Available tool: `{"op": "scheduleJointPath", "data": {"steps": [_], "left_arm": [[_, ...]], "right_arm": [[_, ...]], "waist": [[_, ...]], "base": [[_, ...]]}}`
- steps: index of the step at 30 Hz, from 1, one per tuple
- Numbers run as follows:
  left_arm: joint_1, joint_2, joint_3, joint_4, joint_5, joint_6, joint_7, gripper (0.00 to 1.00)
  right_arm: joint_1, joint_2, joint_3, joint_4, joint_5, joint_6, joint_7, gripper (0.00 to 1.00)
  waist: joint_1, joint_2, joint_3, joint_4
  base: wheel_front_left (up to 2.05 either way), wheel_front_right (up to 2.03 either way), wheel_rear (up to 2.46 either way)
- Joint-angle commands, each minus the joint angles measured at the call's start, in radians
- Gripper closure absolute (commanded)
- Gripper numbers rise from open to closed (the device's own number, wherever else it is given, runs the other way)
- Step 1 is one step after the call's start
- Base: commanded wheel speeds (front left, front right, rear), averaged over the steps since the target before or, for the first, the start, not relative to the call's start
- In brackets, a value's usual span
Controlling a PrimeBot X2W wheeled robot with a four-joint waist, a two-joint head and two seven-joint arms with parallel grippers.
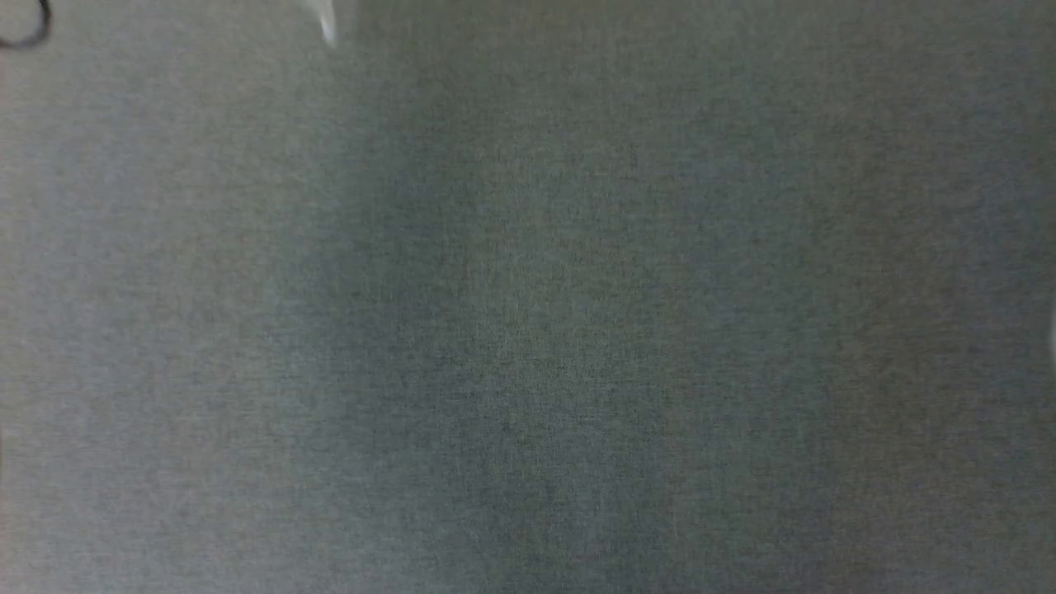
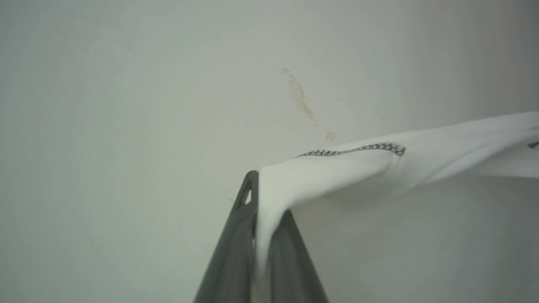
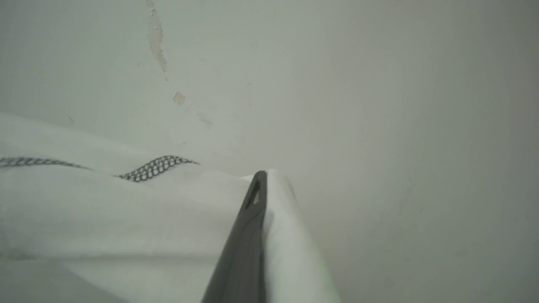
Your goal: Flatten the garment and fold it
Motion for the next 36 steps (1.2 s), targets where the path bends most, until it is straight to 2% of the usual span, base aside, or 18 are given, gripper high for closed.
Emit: {"op": "scheduleJointPath", "data": {"steps": [1, 6, 8, 15, 20, 25, 29, 33, 36], "left_arm": [[-0.044, 0.010, 0.006, 0.023, 0.028, 0.012, -0.044, 1.00], [-0.126, 0.002, 0.004, 0.104, 0.060, 0.014, -0.164, 1.00], [-0.126, 0.006, -0.010, 0.132, 0.071, 0.000, -0.197, 1.00], [-0.039, 0.010, -0.036, 0.189, 0.059, -0.043, -0.295, 1.00], [0.074, 0.038, -0.073, 0.135, 0.040, -0.081, -0.309, 1.00], [0.271, 0.104, -0.138, -0.024, 0.048, -0.097, -0.285, 1.00], [0.495, 0.143, -0.160, -0.188, 0.041, -0.047, -0.253, 1.00], [0.743, 0.165, -0.179, -0.331, 0.039, 0.045, -0.236, 1.00], [0.914, 0.182, -0.194, -0.402, 0.049, 0.117, -0.222, 1.00]], "right_arm": [[-0.049, -0.005, -0.010, 0.028, -0.031, -0.002, -0.030, 1.00], [-0.160, -0.005, -0.013, 0.130, -0.094, -0.002, -0.123, 1.00], [-0.178, -0.005, 0.001, 0.165, -0.109, -0.002, -0.154, 1.00], [-0.119, -0.005, 0.043, 0.237, -0.074, -0.002, -0.236, 1.00], [0.018, -0.005, 0.097, 0.173, 0.033, -0.002, -0.257, 1.00], [0.260, -0.005, 0.132, -0.027, 0.136, -0.002, -0.218, 1.00], [0.503, -0.005, 0.117, -0.241, 0.200, -0.002, -0.160, 1.00], [0.769, -0.005, 0.072, -0.438, 0.241, -0.002, -0.126, 1.00], [0.958, -0.005, 0.032, -0.535, 0.271, -0.002, -0.123, 1.00]], "waist": [[-0.0004, 0.0000, 0.194, -0.008], [-0.0004, 0.0000, 0.285, 0.006], [-0.0004, 0.0000, 0.318, 0.012], [-0.0004, 0.0000, 0.345, 0.030], [-0.0004, 0.0000, 0.290, 0.036], [-0.0004, 0.0000, 0.204, 0.031], [-0.0004, 0.0000, 0.136, 0.029], [-0.0004, 0.0000, 0.065, 0.033], [-0.0004, 0.0000, 0.014, 0.033]], "base": [[0.00, 0.00, 0.00], [0.00, 0.00, 0.00], [0.00, 0.00, 0.00], [0.00, 0.00, 0.00], [0.00, 0.00, 0.00], [0.00, 0.00, 0.00], [0.00, 0.00, 0.00], [0.00, 0.00, 0.00], [0.00, 0.00, 0.00]]}}
